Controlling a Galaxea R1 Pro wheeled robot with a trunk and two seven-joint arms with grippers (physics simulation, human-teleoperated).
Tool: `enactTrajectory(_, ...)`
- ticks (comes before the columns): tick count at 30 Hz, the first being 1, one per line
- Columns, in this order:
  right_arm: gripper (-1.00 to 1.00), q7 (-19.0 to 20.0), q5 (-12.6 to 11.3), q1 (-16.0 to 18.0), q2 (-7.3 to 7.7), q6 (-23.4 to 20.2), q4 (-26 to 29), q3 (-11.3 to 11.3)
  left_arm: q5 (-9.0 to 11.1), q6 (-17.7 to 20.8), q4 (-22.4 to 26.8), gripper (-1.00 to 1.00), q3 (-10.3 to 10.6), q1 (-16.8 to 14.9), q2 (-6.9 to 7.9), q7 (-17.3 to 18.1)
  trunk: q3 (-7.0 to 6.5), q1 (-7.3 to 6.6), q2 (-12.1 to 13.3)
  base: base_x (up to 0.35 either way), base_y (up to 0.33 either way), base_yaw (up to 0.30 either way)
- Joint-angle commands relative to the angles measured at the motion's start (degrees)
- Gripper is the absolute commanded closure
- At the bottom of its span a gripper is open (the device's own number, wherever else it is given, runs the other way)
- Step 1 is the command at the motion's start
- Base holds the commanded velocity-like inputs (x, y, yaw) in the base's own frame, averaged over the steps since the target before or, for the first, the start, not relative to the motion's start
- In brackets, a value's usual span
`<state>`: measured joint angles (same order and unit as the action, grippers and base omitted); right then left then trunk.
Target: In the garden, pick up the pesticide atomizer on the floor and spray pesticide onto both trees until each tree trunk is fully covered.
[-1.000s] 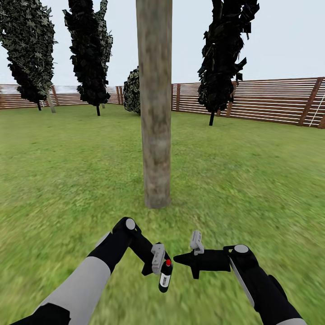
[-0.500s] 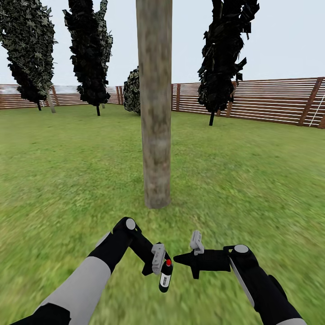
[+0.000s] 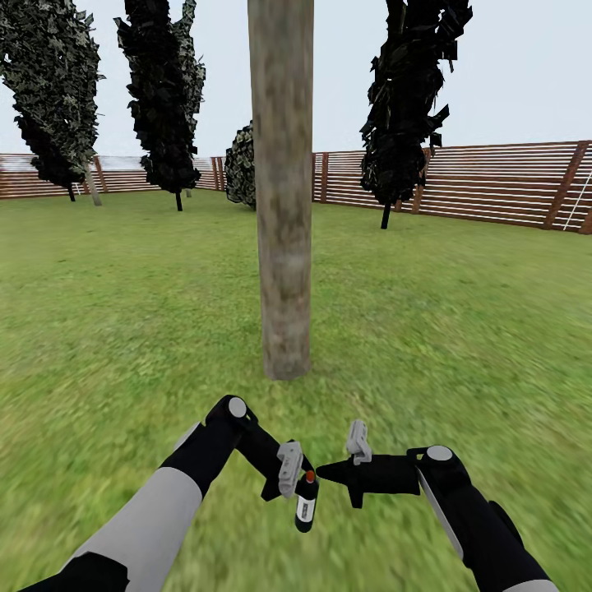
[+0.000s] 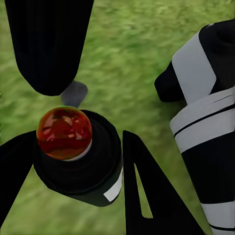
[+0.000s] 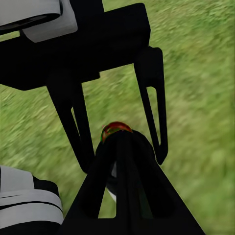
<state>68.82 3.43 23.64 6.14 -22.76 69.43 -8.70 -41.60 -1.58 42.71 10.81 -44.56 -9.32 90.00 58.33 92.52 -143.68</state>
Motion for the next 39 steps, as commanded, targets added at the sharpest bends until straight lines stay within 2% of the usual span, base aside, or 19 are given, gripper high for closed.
enactTrajectory(1, 1.00, 0.00, 0.00, 0.00, 0.01, 0.01, 0.02, 0.00, 0.06, 0.00, 0.00, 1.00, -0.01, 0.00, 0.00, 0.00, 0.00, 0.00, 0.00, 0.000, 0.000, 0.000)
enactTrajectory(12, 1.00, 0.00, 0.00, 0.00, -0.03, 0.00, 0.02, 0.00, 0.10, 0.00, -0.06, 1.00, -0.04, -0.01, 0.11, 0.00, 0.00, 0.00, 0.00, 0.000, 0.000, 0.000)
enactTrajectory(16, 1.00, 0.00, 0.00, 0.00, -0.02, 0.02, 0.04, 0.00, -0.47, 0.03, -0.24, 1.00, -0.08, -0.11, 0.83, 0.00, 0.00, 0.00, 0.00, 0.000, 0.000, 0.000)
enactTrajectory(17, 1.00, 0.00, 0.00, 0.00, -0.02, 0.01, 0.04, 0.00, -1.13, 0.10, -0.34, 1.00, -0.07, -0.62, 1.30, 0.00, 0.00, 0.00, 0.00, 0.000, 0.000, 0.000)
enactTrajectory(20, 1.00, 0.00, 0.00, 0.00, 0.01, 0.00, 0.06, 0.00, -4.47, 0.15, -1.09, 1.00, -0.08, -2.82, 2.72, 0.00, 0.00, 0.00, 0.00, 0.000, 0.000, 0.000)
enactTrajectory(23, 1.00, 0.00, 0.00, 0.00, 0.01, 0.00, 0.06, -0.01, -9.68, 0.17, -4.63, 1.00, -0.09, -3.88, 4.49, 0.00, 0.00, 0.00, 0.00, 0.000, 0.000, 0.000)
enactTrajectory(24, 1.00, 0.00, 0.00, 0.00, 0.01, 0.00, 0.07, -0.05, -13.09, 0.19, -6.50, 1.00, -0.09, -4.09, 5.02, 0.00, 0.00, 0.00, 0.00, 0.000, 0.000, 0.000)
enactTrajectory(26, 1.00, 0.00, 0.00, 0.00, -0.02, 0.00, 0.06, -0.07, -18.21, 0.25, -7.95, 1.00, -0.17, -4.22, 5.76, 0.00, 0.00, 0.00, 0.00, 0.000, 0.000, 0.000)
enactTrajectory(27, 1.00, 0.00, 0.00, 0.00, -0.05, 0.00, 0.04, -0.08, -21.08, 0.41, -8.41, 1.00, -0.31, -4.26, 6.58, 0.00, 0.00, 0.00, 0.00, 0.000, 0.000, 0.000)
enactTrajectory(29, 1.00, 0.00, 0.00, 0.00, -0.06, 0.00, 0.02, -0.08, -22.69, 1.30, -8.62, 1.00, -0.88, -4.29, 7.65, 0.00, 0.00, 0.00, 0.00, 0.000, 0.000, 0.000)
enactTrajectory(30, 1.00, 0.00, 0.00, 0.00, -0.07, 0.00, 0.01, -0.09, -23.02, 1.89, -8.65, 1.00, -1.87, -4.29, 8.11, 0.00, 0.00, 0.00, 0.00, 0.000, 0.000, 0.000)
enactTrajectory(31, 1.00, -0.03, 0.00, 0.00, -0.07, 0.00, 0.01, -0.09, -23.02, 2.32, -8.67, 1.00, -3.64, -4.30, 8.47, 0.00, 0.00, 0.00, 0.00, 0.000, 0.000, 0.000)
enactTrajectory(33, 1.00, -0.07, -0.02, 0.00, -0.03, 0.00, 0.00, 0.02, -21.51, 2.76, -8.69, 1.00, -11.97, -4.30, 8.99, 0.00, 0.00, 0.00, 0.00, 0.000, 0.000, 0.000)
enactTrajectory(34, 1.00, -0.08, -0.09, -0.02, -0.01, 0.00, -0.10, 0.05, -20.32, 2.83, -8.69, 1.00, -18.91, -4.30, 9.23, -0.04, 0.00, 0.00, 0.00, 0.000, 0.000, 0.000)
enactTrajectory(36, 1.00, -0.30, -0.19, -0.10, 0.00, 0.00, -0.51, 0.13, -19.43, 2.87, -8.63, 1.00, -28.29, -4.30, 9.94, -0.38, 0.00, 0.00, 0.00, 0.000, 0.000, 0.000)
enactTrajectory(37, 1.00, -0.54, -0.23, -0.17, 0.01, 0.02, -1.39, 0.21, -19.12, 2.88, -8.50, 1.00, -34.49, -4.30, 10.43, -0.51, 0.00, 0.00, 0.00, 0.000, 0.000, 0.000)
enactTrajectory(38, 1.00, -0.63, -0.27, -0.27, 0.03, 0.04, -2.68, 0.33, -19.00, 2.89, -8.45, 1.00, -38.23, -4.29, 10.88, -0.60, 0.00, 0.00, 0.00, 0.000, 0.000, 0.000)
enactTrajectory(39, 1.00, -0.74, -0.31, -0.44, 0.06, 0.05, -5.45, 0.54, -18.89, 2.89, -8.40, 1.00, -43.29, -4.25, 11.68, -1.01, 0.00, 0.00, 0.00, 0.000, 0.000, 0.000)
